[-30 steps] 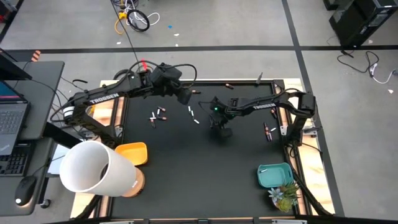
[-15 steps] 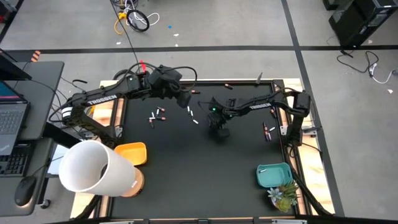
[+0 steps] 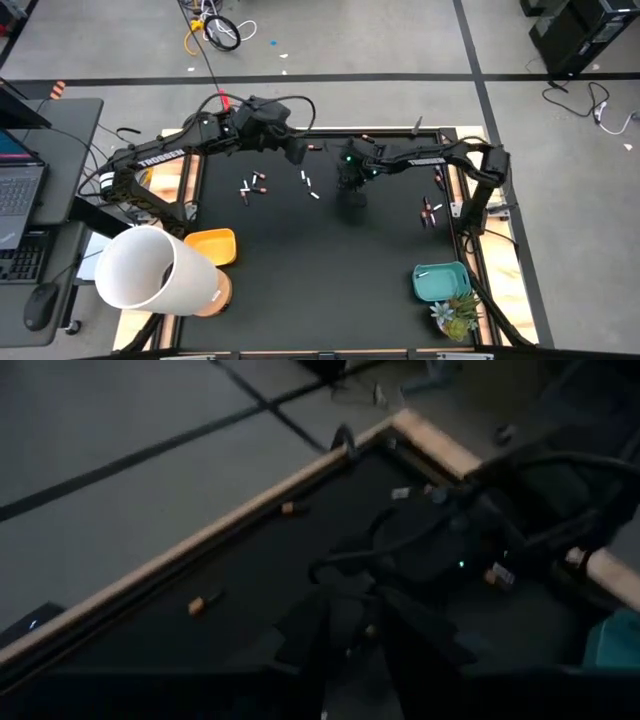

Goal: Sort batteries
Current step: Put the black battery into the yellow bin

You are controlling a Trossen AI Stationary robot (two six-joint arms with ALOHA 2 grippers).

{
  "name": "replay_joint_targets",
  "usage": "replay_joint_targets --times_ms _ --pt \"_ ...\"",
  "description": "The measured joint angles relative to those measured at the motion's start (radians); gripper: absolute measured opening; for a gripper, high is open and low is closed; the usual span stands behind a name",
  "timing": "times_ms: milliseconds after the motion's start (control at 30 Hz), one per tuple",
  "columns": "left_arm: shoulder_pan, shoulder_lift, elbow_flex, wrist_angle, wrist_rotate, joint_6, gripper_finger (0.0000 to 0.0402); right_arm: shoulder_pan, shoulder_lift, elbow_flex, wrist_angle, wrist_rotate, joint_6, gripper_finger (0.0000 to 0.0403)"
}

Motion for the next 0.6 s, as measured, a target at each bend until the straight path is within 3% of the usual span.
replay_joint_targets --times_ms 200,467,600 --pt "0.015 0.0 0.003 0.097 -0.011 -0.009 0.0102 -0.068 -0.092 -0.002 0.014 -0.064 0.081 0.0025" --pt "0.007 0.025 0.003 0.127 -0.108 -0.004 0.0102 -0.185 -0.271 0.0 0.156 -0.203 0.362 0.0025" --pt "0.006 0.072 0.003 0.208 -0.043 -0.031 0.0106 -0.217 -0.341 0.0 0.299 -0.275 0.501 0.0025"
